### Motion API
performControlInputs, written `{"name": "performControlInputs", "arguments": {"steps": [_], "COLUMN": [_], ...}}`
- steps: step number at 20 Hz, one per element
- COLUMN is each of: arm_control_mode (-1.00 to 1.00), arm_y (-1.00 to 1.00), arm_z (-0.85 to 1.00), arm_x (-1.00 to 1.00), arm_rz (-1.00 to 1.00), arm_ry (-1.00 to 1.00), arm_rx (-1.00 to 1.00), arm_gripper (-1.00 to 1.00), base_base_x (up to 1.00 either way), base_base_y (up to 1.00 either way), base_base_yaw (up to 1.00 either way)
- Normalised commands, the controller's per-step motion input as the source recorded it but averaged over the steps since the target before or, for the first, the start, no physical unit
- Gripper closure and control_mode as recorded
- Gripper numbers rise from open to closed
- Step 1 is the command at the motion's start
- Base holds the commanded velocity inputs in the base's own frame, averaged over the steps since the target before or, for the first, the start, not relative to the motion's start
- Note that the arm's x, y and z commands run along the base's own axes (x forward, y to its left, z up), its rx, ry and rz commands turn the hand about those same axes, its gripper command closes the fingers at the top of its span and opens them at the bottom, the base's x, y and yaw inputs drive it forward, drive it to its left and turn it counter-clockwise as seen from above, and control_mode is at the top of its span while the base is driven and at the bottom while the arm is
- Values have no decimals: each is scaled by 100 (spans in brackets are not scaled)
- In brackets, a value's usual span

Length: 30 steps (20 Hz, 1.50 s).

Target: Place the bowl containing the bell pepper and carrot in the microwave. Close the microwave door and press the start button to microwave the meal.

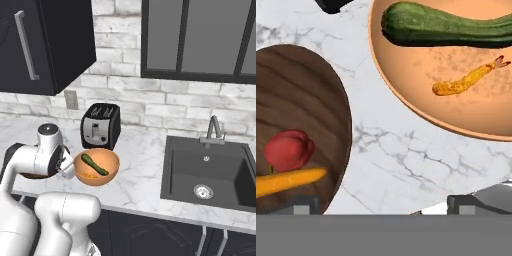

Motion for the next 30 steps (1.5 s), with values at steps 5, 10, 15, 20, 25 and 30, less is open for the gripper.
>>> {"name": "performControlInputs", "arguments": {"steps": [5,10,15,20,25,30], "arm_control_mode": [-100,-100,-100,-100,-100,-100], "arm_y": [22,39,31,4,0,0], "arm_z": [-35,-32,-23,-19,-16,-17], "arm_x": [24,29,28,12,8,5], "arm_rz": [4,0,0,0,0,0], "arm_ry": [12,10,8,0,0,0], "arm_rx": [0,0,0,0,0,0], "arm_gripper": [-100,-100,-100,-100,-100,-100], "base_base_x": [0,0,0,0,0,0], "base_base_y": [0,0,0,0,0,0], "base_base_yaw": [0,0,0,0,0,0]}}
